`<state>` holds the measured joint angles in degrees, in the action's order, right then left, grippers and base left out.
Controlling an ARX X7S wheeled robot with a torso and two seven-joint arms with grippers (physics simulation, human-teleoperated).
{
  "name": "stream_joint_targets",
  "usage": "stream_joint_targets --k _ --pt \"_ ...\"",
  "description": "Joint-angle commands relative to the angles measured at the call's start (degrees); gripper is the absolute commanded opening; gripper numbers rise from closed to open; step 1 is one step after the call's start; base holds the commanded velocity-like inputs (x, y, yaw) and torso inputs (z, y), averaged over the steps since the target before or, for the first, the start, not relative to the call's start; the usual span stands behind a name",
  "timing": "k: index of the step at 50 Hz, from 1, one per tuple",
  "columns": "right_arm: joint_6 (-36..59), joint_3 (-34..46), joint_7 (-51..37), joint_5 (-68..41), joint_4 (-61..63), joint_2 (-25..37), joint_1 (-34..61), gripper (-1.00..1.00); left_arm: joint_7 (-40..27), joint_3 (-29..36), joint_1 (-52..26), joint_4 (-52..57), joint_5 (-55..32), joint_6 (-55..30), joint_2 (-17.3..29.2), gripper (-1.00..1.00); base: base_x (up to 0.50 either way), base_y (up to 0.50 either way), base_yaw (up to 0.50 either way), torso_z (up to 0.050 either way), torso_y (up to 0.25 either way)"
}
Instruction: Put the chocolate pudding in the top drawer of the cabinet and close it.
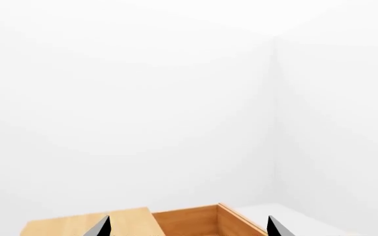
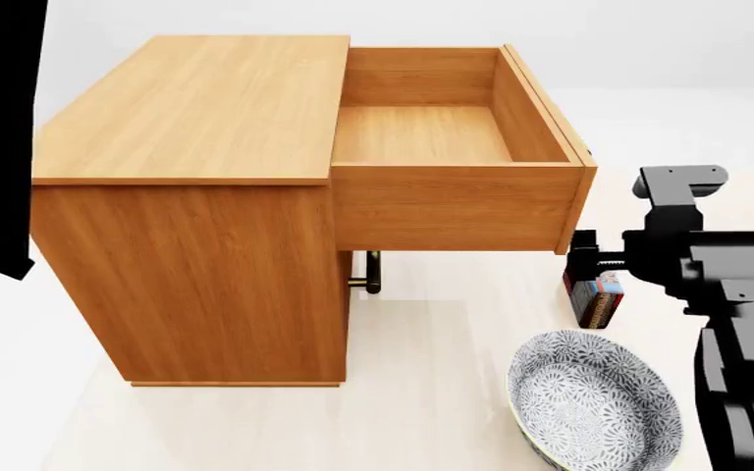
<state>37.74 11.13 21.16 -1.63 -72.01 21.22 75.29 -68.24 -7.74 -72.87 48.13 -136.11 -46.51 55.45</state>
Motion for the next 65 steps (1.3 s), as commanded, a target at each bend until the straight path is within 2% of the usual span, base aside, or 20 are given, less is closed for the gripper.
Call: stream_joint_targets --k 1,30,31,46,65 --pt "0.1 0.29 -0.46 0.48 -2.88 -0.69 -0.13 1.0 -0.57 0.63 -0.08 0.25 -0.38 0.75 0.22 1.0 0.0 0.0 0.0 0.0 0.0" --pt "5.34 -0.24 -3.28 1.59 -2.95 -0.28 -1.42 1.0 1.09 2.49 0.06 -1.44 2.54 -0.48 -1.06 1.0 0.0 0.0 0.0 0.0 0.0" --pt "5.51 -0.28 -3.37 1.57 -2.95 -0.28 -1.31 -1.0 1.14 2.47 0.11 -1.46 2.59 -0.48 -1.08 1.0 0.0 0.0 0.0 0.0 0.0" --pt "6.3 -0.27 -3.7 1.62 -2.94 -0.44 0.32 -1.0 1.53 0.88 1.37 -0.88 2.35 -0.05 -0.5 1.0 0.0 0.0 0.0 0.0 0.0" --pt "6.07 -1.02 -4.47 1.4 -2.86 0.13 5.76 -1.0 2.69 -4.29 6.12 0.47 2.73 -0.03 -0.26 1.0 0.0 0.0 0.0 0.0 0.0"
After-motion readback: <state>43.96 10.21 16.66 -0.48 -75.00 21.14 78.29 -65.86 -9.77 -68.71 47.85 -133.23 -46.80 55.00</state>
